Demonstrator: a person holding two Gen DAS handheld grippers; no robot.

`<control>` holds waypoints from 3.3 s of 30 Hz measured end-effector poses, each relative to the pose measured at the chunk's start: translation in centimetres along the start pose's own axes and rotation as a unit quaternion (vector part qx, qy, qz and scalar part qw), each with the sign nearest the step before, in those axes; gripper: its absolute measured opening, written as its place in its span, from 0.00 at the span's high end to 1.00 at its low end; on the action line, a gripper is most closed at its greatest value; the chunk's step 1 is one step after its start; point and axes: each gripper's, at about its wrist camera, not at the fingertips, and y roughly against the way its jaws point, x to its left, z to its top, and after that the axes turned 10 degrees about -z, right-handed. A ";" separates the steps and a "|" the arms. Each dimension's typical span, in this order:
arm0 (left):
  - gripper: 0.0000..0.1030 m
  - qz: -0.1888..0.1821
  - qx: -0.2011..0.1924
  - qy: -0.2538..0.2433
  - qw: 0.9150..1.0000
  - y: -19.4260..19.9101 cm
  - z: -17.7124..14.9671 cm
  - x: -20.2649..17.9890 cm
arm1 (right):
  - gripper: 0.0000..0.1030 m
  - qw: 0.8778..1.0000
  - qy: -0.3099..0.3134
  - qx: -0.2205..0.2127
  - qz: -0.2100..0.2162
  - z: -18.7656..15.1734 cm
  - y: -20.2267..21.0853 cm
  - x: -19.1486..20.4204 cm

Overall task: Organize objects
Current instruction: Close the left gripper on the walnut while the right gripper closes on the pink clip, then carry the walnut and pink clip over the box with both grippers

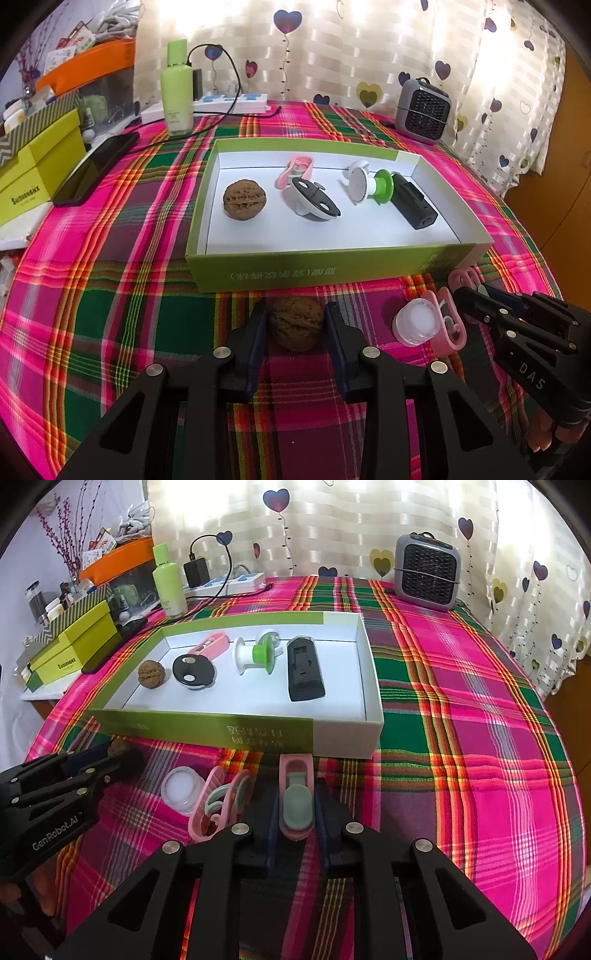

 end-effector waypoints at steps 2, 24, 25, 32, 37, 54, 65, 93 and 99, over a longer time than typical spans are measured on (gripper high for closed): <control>0.71 -0.001 0.001 0.002 1.000 0.1 0.0 0.1 | 0.82 1.000 -0.001 -0.001 0.004 -0.1 0.1 -0.1; 0.72 -0.006 -0.015 0.001 1.000 1.9 -0.2 0.0 | 0.82 1.000 -0.006 -0.017 0.011 0.1 1.6 0.7; 0.72 -0.006 -0.016 0.000 1.000 2.0 -0.2 0.0 | 0.82 1.000 -0.006 -0.018 0.012 0.1 1.7 0.6; 0.72 -0.003 -0.024 -0.003 1.000 2.7 0.3 -0.2 | 0.82 1.000 -0.003 -0.025 0.014 0.6 2.2 0.8; 0.72 -0.001 -0.027 -0.006 1.000 2.9 0.8 -0.3 | 0.82 0.999 -0.001 -0.031 0.016 0.9 2.6 1.1; 0.71 0.001 -0.045 -0.013 0.999 3.1 3.5 -0.2 | 0.82 0.999 0.010 -0.047 0.027 3.3 2.7 1.7; 0.72 -0.004 -0.043 -0.007 0.999 1.7 5.4 0.6 | 0.82 0.998 0.010 -0.041 0.035 5.2 1.3 1.6; 0.71 0.000 -0.029 0.007 1.000 -1.9 8.9 2.6 | 0.82 0.997 0.033 0.003 0.065 7.2 -3.2 2.8; 0.71 0.000 -0.021 0.007 1.000 -3.1 9.6 3.0 | 0.82 0.997 0.042 0.012 0.070 7.4 -4.1 3.2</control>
